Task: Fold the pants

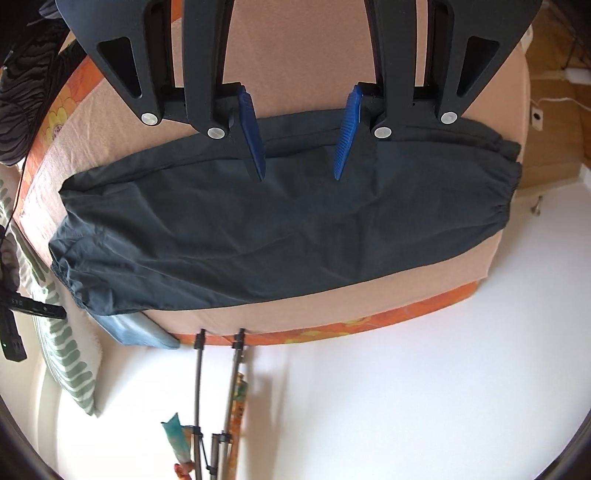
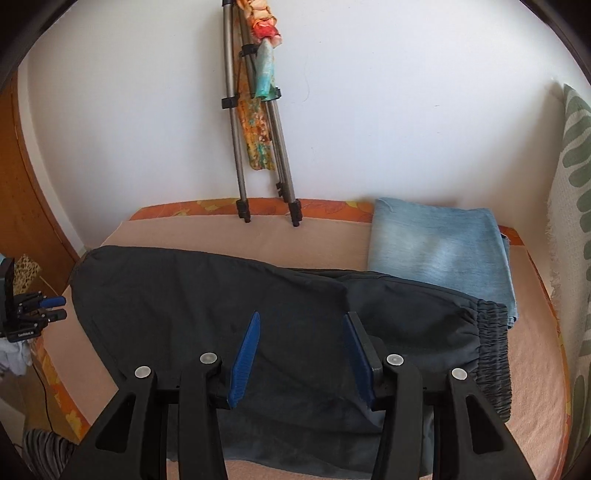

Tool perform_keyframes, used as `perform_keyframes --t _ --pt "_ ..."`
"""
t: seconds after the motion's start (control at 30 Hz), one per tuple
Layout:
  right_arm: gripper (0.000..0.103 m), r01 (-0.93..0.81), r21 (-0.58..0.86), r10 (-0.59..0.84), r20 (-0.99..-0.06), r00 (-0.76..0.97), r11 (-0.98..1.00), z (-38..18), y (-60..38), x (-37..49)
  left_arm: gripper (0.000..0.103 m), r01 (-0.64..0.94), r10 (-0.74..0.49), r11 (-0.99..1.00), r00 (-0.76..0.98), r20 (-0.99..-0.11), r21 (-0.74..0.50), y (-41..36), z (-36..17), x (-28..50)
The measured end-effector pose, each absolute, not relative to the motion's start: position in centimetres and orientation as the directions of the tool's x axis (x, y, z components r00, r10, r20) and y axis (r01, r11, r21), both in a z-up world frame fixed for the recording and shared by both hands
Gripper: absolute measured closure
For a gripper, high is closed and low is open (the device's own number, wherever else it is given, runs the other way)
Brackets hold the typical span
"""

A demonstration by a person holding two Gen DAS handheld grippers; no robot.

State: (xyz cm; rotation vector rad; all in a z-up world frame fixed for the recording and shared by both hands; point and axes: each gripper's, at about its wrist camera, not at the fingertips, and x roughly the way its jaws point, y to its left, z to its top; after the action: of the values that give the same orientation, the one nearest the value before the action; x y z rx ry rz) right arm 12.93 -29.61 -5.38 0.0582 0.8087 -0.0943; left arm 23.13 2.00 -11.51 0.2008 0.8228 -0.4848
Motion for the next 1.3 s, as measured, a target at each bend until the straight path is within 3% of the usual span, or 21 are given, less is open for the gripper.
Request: perform_keyframes --t 0.2,0.47,0.57,0.8,1.03,1.1,1.13,1.17,1.2,1.27,1.3 --pt "0.054 -0.129 0.010 0.086 -0.791 0.606 0.992 -7.6 -20.8 15.0 0.056 0.307 -0.253 0.949 0.620 -0.743 -0.068 10.0 -12.6 26.6" --pt "0.054 -0.379 0.010 0.180 -0.892 0.415 0.925 -14.0 -11.3 15.6 0.055 0.167 -0.231 0.973 0.637 -0.736 -0.161 16.3 -13.8 30.1" --pt "0.055 -0.417 -0.008 0.170 -0.907 0.386 0.909 -16.0 -9.1 16.1 0.049 0.114 -0.234 0.971 0.642 -0.730 -0.211 18.4 -14.2 31.2" --pt "0.058 -0.438 -0.028 0.147 -0.921 0.361 0.899 -18.5 -6.9 17.6 0.048 0.011 -0.250 0.948 0.639 -0.727 -0.317 21.5 -15.5 34.0" --pt "0.069 -0.454 -0.044 0.123 -0.935 0.331 0.890 -19.6 -6.3 18.0 0.047 -0.066 -0.141 0.972 0.603 -0.785 -0.225 21.5 -18.0 35.8" --pt "0.073 -0.459 -0.047 0.119 -0.938 0.327 0.887 -19.9 -6.3 18.0 0.052 -0.091 -0.116 0.973 0.598 -0.793 -0.210 21.7 -18.6 36.0" --pt "0.076 -0.457 -0.050 0.117 -0.937 0.330 0.888 -19.9 -6.4 18.1 0.058 -0.093 -0.109 0.974 0.600 -0.793 -0.205 21.7 -18.8 36.0" --pt "0.081 -0.454 -0.049 0.118 -0.936 0.332 0.890 -19.9 -6.3 18.2 0.071 -0.096 -0.099 0.976 0.599 -0.794 -0.194 21.7 -19.0 36.2" --pt "0.084 -0.450 -0.046 0.119 -0.936 0.332 0.892 -19.9 -6.3 18.3 0.075 -0.095 -0.088 0.979 0.599 -0.796 -0.180 21.6 -19.2 36.2" --pt "0.097 -0.446 -0.041 0.123 -0.935 0.332 0.894 -19.8 -6.5 18.3 0.077 -0.084 -0.070 0.985 0.607 -0.791 -0.152 21.3 -19.3 36.3" --pt "0.099 -0.446 -0.040 0.123 -0.936 0.330 0.894 -19.7 -6.6 18.3 0.078 -0.079 -0.060 0.988 0.611 -0.789 -0.136 21.1 -19.3 36.3"
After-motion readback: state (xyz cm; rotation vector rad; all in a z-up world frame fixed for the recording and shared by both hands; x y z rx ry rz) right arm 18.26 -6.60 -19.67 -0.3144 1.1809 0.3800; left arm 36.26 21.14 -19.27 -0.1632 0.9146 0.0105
